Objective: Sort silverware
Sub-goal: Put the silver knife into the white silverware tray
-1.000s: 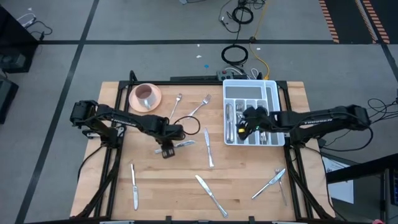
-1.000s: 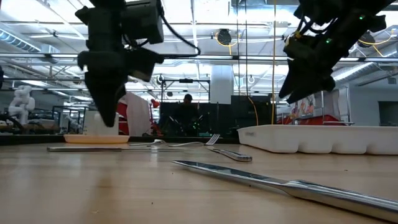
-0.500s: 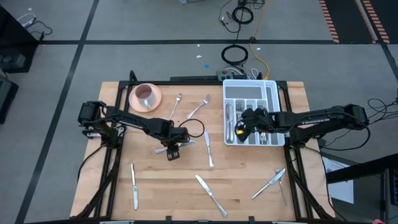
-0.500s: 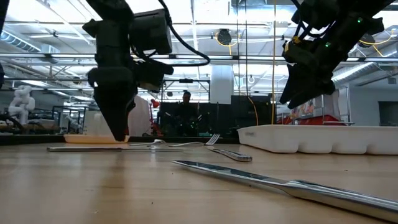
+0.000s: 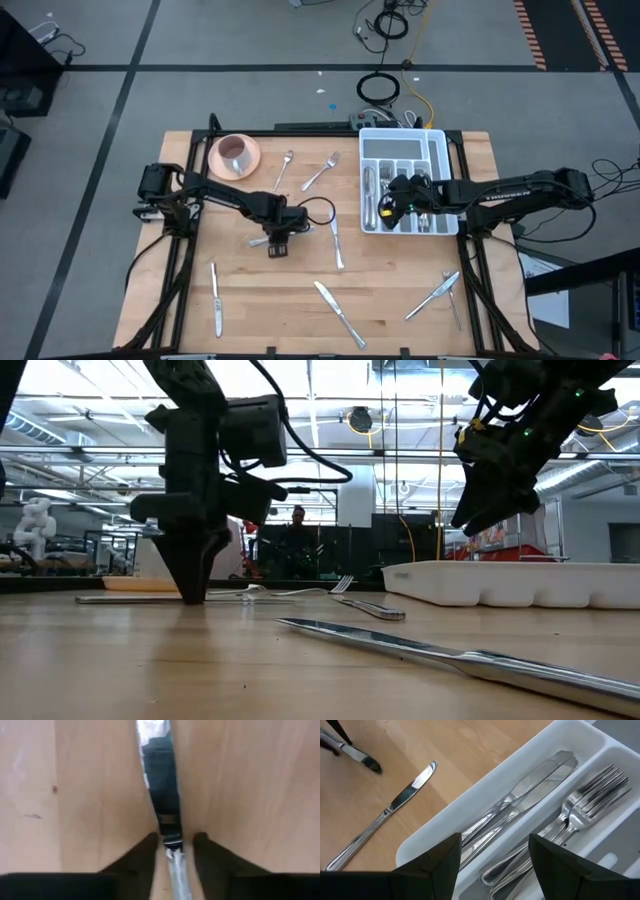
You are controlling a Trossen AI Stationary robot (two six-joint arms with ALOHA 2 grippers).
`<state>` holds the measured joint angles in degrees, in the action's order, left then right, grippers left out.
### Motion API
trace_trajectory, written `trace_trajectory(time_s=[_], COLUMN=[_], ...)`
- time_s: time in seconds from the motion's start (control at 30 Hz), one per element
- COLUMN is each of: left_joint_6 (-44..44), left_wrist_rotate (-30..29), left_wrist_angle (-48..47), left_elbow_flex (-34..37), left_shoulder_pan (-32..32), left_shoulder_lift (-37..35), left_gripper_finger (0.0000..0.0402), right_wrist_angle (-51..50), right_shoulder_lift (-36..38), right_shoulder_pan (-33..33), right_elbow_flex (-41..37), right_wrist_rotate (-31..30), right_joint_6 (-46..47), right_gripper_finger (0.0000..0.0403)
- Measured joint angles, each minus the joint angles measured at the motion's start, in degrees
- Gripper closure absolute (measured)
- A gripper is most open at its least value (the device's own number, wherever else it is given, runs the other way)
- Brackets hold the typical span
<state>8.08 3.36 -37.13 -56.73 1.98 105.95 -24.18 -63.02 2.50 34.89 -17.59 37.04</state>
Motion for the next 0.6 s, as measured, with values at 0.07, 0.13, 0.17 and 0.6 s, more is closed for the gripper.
trace_trajectory(time_s=[0.07, 0.13, 0.17, 0.6], left_joint_6=[-0.89, -1.34, -1.59, -2.78], left_wrist_rotate=[-0.31, 0.83, 2.29, 3.51], left_wrist_angle=[0.32, 0.78, 2.74, -1.79], left_elbow_flex=[0.02, 0.07, 0.23, -5.39], left_shoulder_pan=[-0.33, -1.05, -1.58, -3.55], left_shoulder_lift=[0.00, 0.00, 0.00, -0.14], left_gripper_finger=[0.0334, 0.0376, 0.0386, 0.0400], right_wrist_angle=[0.02, 0.01, 0.04, 0.41], right_shoulder_lift=[0.00, 0.00, 0.01, 0.00], right_shoulder_pan=[0.00, 0.00, 0.00, 0.00], right_elbow_flex=[0.01, 0.02, 0.02, 0.04], right_wrist_rotate=[0.02, 0.03, 0.02, -0.01], right_joint_6=[0.46, 1.36, 1.62, 2.36], right_gripper_finger=[0.0179, 0.0179, 0.0179, 0.0179])
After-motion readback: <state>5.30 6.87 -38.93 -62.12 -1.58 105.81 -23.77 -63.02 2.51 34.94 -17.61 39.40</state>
